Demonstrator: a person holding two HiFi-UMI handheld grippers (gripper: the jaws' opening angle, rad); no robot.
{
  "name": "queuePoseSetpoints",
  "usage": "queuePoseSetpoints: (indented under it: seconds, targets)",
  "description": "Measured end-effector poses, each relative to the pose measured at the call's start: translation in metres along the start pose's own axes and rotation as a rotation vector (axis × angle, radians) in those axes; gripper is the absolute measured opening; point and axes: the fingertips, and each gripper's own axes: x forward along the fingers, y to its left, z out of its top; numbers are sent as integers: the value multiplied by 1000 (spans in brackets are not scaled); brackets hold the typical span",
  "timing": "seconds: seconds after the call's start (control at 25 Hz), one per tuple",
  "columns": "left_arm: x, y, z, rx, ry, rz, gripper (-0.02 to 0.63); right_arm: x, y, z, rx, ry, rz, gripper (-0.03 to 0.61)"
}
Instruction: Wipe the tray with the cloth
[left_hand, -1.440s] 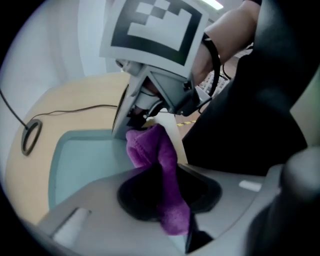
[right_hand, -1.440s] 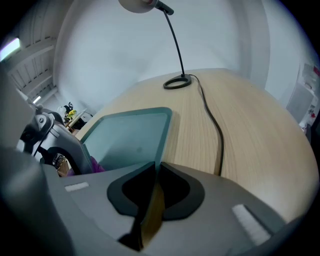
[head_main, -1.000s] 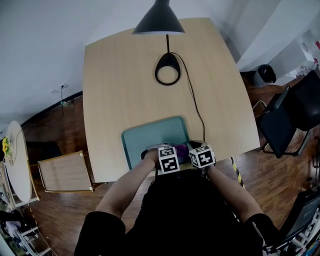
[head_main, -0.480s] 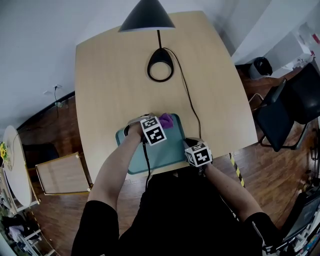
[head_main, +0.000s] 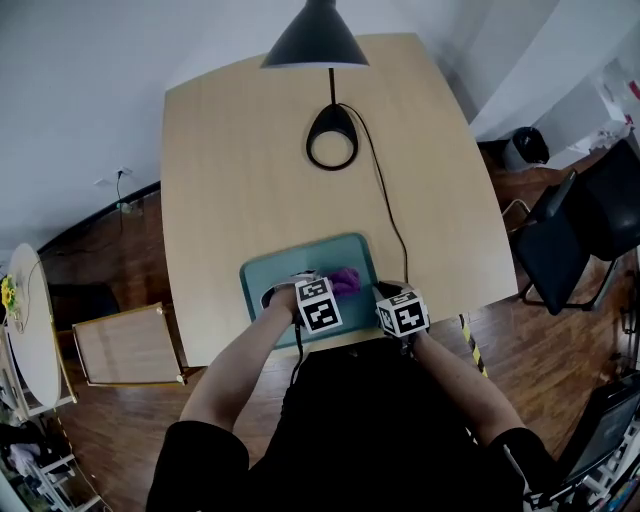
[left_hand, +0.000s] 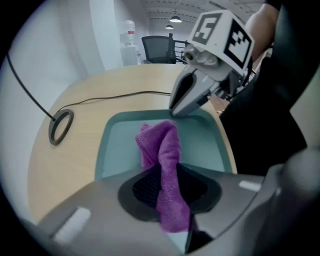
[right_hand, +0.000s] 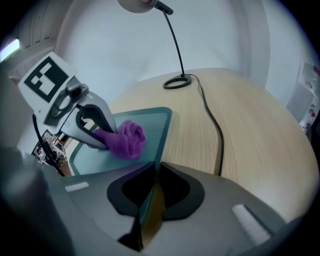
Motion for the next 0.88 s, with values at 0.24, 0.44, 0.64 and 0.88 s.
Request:
queuePoseSetpoints:
  seconds: [0.24,0.44,0.64,0.88]
  targets:
    - [4,-67,-3,32,-20,-68,107,0,-3,1,-3,6,-3,37]
    - [3,-100,-7,9,-31,-186,107,-1,-5,1,-4,1,-10,37]
    - [1,-96,-13,0,-35,-210,107,0,-4,1,-7,1,-9,37]
    - [-5,-58,-32,73,40,-170,107,-2,-2,-1,-8,-3,-11,37]
